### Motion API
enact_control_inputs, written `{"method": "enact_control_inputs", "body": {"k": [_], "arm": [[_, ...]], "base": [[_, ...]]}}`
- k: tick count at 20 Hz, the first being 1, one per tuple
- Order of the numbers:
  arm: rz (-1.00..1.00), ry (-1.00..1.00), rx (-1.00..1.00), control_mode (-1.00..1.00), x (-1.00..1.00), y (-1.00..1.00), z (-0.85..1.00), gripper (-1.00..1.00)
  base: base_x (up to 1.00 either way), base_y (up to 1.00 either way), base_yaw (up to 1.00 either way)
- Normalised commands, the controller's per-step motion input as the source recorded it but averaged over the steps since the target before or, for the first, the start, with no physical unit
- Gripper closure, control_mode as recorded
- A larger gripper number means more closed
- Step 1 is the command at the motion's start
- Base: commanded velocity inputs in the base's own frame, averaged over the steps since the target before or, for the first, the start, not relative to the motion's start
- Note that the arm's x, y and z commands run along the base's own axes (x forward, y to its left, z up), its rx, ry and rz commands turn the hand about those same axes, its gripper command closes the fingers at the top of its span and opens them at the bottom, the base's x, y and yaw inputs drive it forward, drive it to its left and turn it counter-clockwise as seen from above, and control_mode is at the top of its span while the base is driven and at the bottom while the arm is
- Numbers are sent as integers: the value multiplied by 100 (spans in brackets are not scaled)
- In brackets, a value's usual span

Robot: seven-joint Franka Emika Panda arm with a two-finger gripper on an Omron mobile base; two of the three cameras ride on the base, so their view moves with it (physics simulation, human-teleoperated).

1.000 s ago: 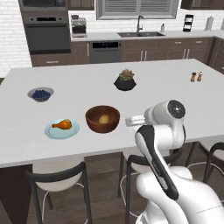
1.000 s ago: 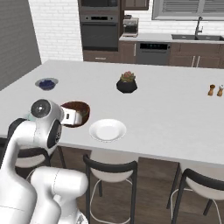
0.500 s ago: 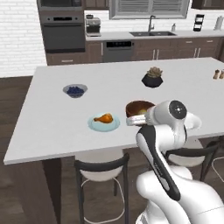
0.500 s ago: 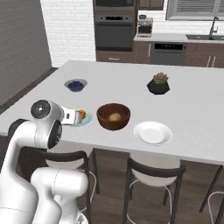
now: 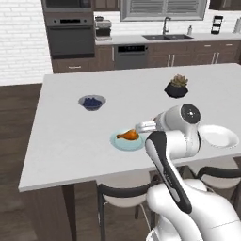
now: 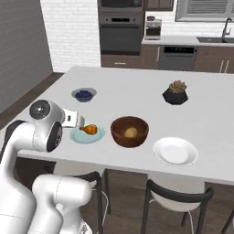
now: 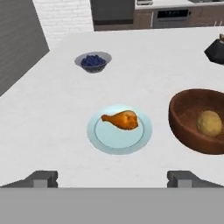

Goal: Pick the chicken drumstick and potato from their plates and place them in the bowl. Then put the bowl in the fridge.

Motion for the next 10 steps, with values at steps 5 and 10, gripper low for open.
{"method": "enact_control_inputs", "body": {"k": [5, 10], "arm": [[0, 0, 0, 100, 0, 0, 0, -100], [-3, 8, -2, -100, 22, 9, 0, -100]], "base": [[93, 34, -7], [34, 18, -5]]}}
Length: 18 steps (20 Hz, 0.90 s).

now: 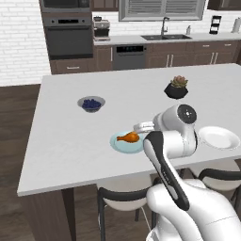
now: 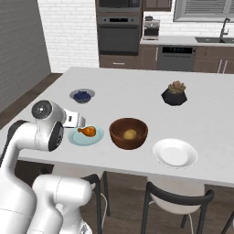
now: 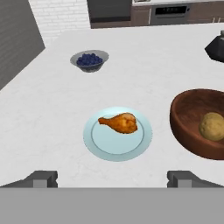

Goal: Pick the chicken drumstick and potato from their plates and place them in the bowl. Then put the bowl in the fridge.

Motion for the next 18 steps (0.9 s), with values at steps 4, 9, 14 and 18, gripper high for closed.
{"method": "enact_control_inputs", "body": {"k": [4, 9, 14, 18], "arm": [[-15, 17, 2, -100, 21, 6, 4, -100], [-44, 14, 14, -100, 2, 12, 0, -100], [-59, 22, 23, -100, 1, 6, -10, -100], [-43, 24, 37, -100, 11, 0, -9, -100]], "base": [[0, 0, 0], [0, 0, 0], [0, 0, 0], [0, 0, 0]]}}
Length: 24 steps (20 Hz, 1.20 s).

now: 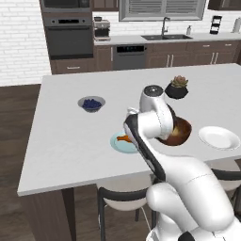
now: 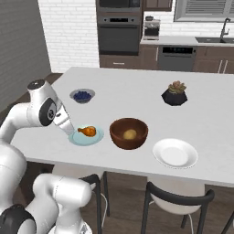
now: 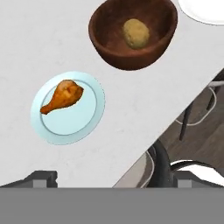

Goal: Pick the chicken drumstick and potato from their plates and place them in the bowl. Then put the bowl in the fridge.

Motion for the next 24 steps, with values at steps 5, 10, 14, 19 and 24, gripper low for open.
{"method": "enact_control_inputs", "body": {"k": [5, 10, 14, 19, 24], "arm": [[-15, 17, 31, -100, 22, -5, -8, -100], [0, 3, 13, -100, 37, -9, -36, -100], [0, 0, 6, -100, 35, -20, -44, -100], [0, 0, 6, -100, 40, -3, -39, -100], [-1, 1, 1, -100, 58, 0, -26, -100]], "base": [[0, 0, 0], [0, 0, 0], [0, 0, 0], [0, 0, 0], [0, 0, 0]]}}
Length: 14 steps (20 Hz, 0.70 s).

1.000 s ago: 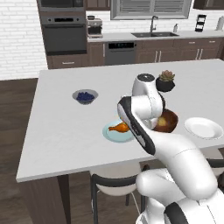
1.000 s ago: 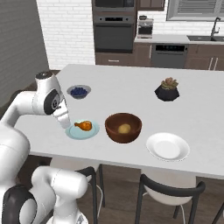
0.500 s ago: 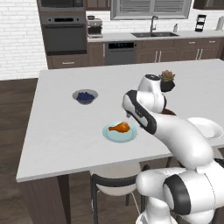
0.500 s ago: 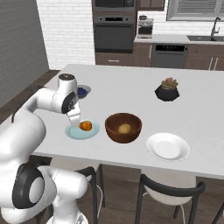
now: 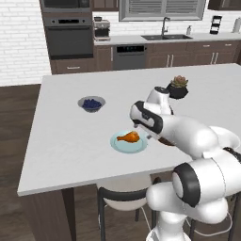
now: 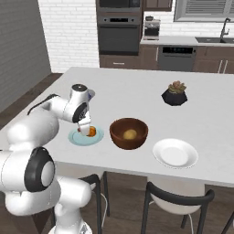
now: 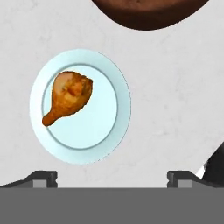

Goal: Pick the chicken drumstick and potato from their plates and place them in the bowl. Then put the bowl in the fridge.

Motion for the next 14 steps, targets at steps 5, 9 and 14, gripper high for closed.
{"method": "enact_control_inputs", "body": {"k": [5, 9, 14], "arm": [[-3, 10, 0, -100, 54, 0, -30, -100], [-4, 6, 0, -100, 56, 0, -28, -100], [-2, 0, 0, -100, 58, 0, -36, -100]], "base": [[0, 0, 0], [0, 0, 0], [0, 0, 0]]}}
